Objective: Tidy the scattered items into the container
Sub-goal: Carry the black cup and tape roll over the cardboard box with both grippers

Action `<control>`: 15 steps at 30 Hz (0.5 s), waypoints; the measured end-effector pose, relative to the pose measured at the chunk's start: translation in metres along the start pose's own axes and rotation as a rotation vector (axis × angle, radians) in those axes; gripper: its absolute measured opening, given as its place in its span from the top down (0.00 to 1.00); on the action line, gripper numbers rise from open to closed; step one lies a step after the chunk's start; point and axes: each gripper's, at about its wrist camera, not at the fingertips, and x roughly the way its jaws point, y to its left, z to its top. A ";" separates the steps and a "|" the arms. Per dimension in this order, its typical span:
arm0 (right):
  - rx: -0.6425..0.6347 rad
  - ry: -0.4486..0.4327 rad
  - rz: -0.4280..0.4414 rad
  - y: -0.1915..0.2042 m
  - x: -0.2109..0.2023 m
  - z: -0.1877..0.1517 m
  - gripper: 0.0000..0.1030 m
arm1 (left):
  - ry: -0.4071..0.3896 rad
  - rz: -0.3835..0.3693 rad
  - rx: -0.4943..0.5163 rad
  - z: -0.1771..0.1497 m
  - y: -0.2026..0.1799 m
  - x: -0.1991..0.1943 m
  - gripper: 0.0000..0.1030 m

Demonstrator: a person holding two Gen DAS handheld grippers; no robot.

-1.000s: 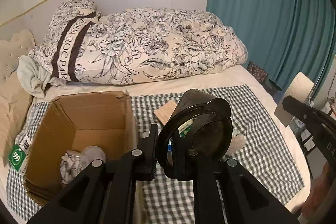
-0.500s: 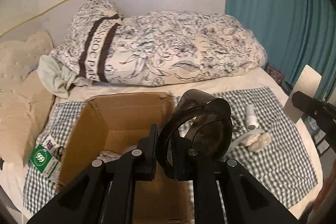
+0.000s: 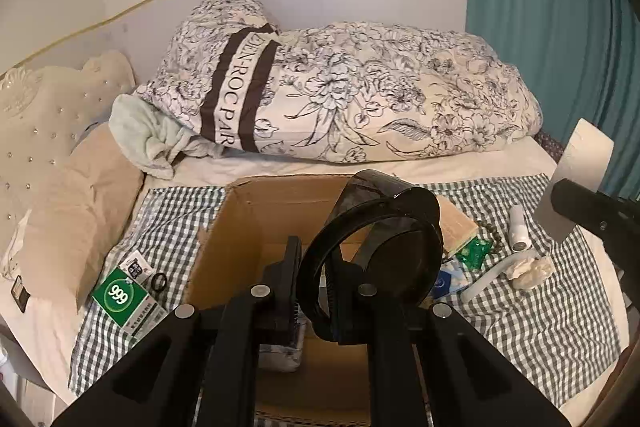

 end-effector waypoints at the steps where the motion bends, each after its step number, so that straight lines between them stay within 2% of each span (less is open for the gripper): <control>1: -0.004 0.004 0.010 0.004 0.003 0.001 0.97 | -0.001 0.005 -0.003 0.000 0.003 -0.001 0.89; 8: -0.019 0.035 0.062 0.025 0.023 0.001 0.97 | 0.013 0.014 -0.018 0.000 0.017 0.003 0.89; 15: -0.022 0.099 0.100 0.038 0.050 -0.010 0.97 | 0.069 0.019 -0.032 -0.009 0.028 0.023 0.89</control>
